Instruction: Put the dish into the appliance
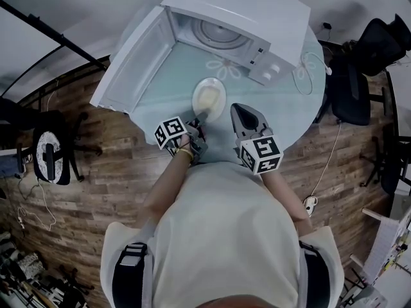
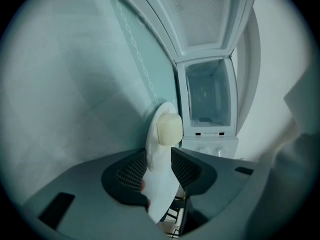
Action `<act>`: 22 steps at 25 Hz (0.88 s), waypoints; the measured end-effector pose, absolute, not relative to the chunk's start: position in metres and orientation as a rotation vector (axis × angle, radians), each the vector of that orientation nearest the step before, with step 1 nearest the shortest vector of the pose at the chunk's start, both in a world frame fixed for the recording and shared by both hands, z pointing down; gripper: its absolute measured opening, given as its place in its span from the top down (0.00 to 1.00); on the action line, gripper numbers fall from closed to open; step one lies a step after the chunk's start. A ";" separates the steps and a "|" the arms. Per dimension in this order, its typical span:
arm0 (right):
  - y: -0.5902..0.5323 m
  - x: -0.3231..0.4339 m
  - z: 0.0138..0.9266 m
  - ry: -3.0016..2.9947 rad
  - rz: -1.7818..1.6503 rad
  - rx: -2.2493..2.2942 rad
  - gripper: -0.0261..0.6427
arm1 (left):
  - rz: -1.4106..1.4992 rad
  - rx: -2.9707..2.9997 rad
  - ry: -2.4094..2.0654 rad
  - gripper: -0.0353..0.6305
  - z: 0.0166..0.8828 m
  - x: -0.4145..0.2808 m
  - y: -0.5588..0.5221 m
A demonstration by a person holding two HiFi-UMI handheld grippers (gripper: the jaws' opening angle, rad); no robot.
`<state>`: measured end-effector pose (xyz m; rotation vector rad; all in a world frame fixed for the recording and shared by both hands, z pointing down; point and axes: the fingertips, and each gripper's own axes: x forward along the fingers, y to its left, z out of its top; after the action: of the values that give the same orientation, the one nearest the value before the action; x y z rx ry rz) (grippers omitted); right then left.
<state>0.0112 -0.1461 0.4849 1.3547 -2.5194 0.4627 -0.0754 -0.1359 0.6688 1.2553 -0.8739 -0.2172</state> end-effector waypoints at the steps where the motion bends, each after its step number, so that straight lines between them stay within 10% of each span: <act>1: -0.146 0.012 0.486 -2.516 0.464 1.354 0.95 | -0.208 1.247 -0.885 0.73 0.671 -0.076 -0.135; 6: -0.144 0.013 0.490 -2.509 0.459 1.341 0.95 | -0.165 1.207 -0.937 0.88 0.681 -0.081 -0.131; 22: -0.137 0.013 0.498 -2.497 0.474 1.330 0.95 | -0.340 1.318 -0.886 0.91 0.649 -0.092 -0.142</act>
<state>0.0128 -0.1369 0.4976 1.3303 -2.4974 0.4741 -0.0917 -0.1422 0.6490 1.3182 -0.8860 -0.3399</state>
